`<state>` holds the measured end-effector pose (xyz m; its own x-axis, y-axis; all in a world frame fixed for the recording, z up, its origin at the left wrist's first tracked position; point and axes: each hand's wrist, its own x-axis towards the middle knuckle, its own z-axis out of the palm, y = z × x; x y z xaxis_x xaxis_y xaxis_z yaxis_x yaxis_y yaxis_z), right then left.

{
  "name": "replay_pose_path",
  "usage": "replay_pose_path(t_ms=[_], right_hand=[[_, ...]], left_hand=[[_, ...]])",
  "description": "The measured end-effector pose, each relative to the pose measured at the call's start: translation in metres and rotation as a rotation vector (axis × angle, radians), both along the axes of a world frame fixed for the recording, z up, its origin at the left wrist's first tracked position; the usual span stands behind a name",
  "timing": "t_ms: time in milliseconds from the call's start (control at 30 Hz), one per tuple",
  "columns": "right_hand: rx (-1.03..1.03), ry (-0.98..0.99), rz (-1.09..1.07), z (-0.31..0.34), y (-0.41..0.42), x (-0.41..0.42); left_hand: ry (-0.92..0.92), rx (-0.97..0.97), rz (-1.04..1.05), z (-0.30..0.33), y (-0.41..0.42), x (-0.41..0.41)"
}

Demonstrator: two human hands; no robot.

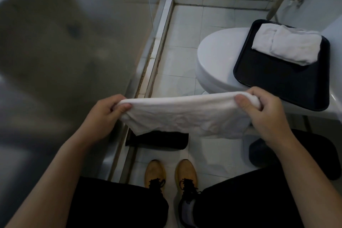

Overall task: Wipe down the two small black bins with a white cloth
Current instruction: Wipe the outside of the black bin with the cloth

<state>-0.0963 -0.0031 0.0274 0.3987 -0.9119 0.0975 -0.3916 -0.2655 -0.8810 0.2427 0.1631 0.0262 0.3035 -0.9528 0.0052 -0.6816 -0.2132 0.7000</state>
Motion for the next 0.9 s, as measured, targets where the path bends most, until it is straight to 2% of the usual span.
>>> replay_pose_path(t_ms=[133, 267, 333, 400, 533, 633, 700, 767, 833, 900], right_hand=[[0.070, 0.010, -0.061, -0.005, -0.007, 0.001], [-0.025, 0.180, -0.198, -0.022, 0.000, 0.021], [-0.048, 0.207, -0.194, -0.023, 0.017, 0.042], [-0.047, 0.251, -0.084, -0.023, 0.040, 0.062], [-0.044, 0.216, 0.131, -0.028, 0.072, 0.085], [0.121, 0.219, 0.250, -0.030, 0.076, 0.088], [0.218, 0.226, 0.358, -0.032, 0.077, 0.085], [0.232, 0.192, 0.417, -0.030, 0.079, 0.082], [0.277, 0.119, 0.391, -0.025, 0.077, 0.080], [0.246, 0.201, 0.357, -0.026, 0.064, 0.078]], left_hand=[[0.120, 0.012, 0.110, 0.002, -0.002, 0.001], [0.039, 0.218, 0.270, -0.002, -0.009, -0.026], [0.106, 0.286, 0.285, -0.003, -0.015, -0.058], [0.237, 0.290, 0.274, -0.005, -0.020, -0.092], [0.677, 0.214, 0.372, -0.008, -0.029, -0.129], [0.864, 0.193, 0.460, -0.006, -0.033, -0.131], [0.811, 0.216, 0.439, -0.007, -0.032, -0.130], [0.740, 0.217, 0.448, -0.009, -0.030, -0.130], [0.784, 0.217, 0.501, -0.011, -0.031, -0.127], [0.818, 0.213, 0.530, -0.009, -0.033, -0.123]])
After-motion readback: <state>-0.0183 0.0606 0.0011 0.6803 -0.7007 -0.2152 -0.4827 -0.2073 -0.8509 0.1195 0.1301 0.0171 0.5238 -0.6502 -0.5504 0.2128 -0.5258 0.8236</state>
